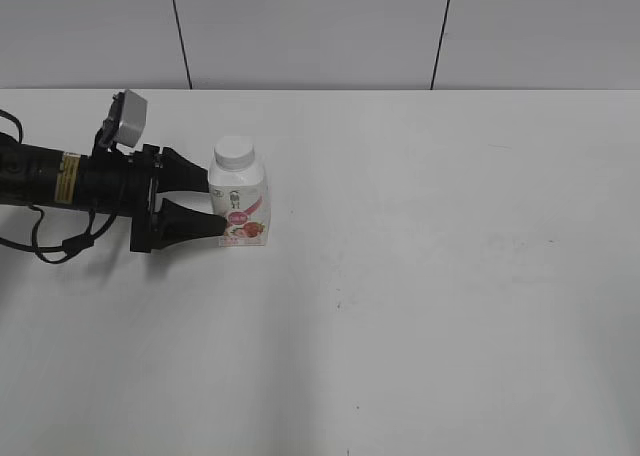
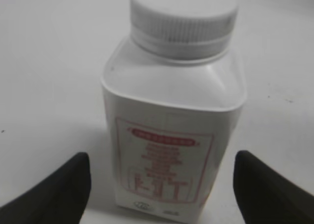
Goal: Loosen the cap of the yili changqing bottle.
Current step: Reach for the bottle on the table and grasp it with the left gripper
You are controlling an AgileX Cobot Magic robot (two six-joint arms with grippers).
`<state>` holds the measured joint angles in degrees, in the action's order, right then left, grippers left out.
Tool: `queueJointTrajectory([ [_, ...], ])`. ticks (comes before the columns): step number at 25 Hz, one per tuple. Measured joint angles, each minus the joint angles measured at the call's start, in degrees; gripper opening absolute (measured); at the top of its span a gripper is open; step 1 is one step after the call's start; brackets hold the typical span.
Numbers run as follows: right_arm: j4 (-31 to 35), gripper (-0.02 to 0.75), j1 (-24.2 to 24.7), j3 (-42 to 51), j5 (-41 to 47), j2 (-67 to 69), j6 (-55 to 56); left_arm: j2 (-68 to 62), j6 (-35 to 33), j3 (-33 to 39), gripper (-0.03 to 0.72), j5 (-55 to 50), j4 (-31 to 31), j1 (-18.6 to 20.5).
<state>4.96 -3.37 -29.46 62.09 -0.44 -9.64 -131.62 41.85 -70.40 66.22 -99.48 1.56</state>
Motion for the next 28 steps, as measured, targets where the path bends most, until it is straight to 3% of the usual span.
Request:
queueJointTrajectory([
  [24, 0.0, 0.566, 0.0, 0.0, 0.0, 0.0, 0.0, -7.03, 0.14, -7.14, 0.547, 2.7, -0.34, -4.53],
  [28, 0.0, 0.566, 0.0, 0.0, 0.0, 0.0, 0.0, -7.08, 0.14, -7.18, 0.498, 2.58, -0.1, -4.53],
])
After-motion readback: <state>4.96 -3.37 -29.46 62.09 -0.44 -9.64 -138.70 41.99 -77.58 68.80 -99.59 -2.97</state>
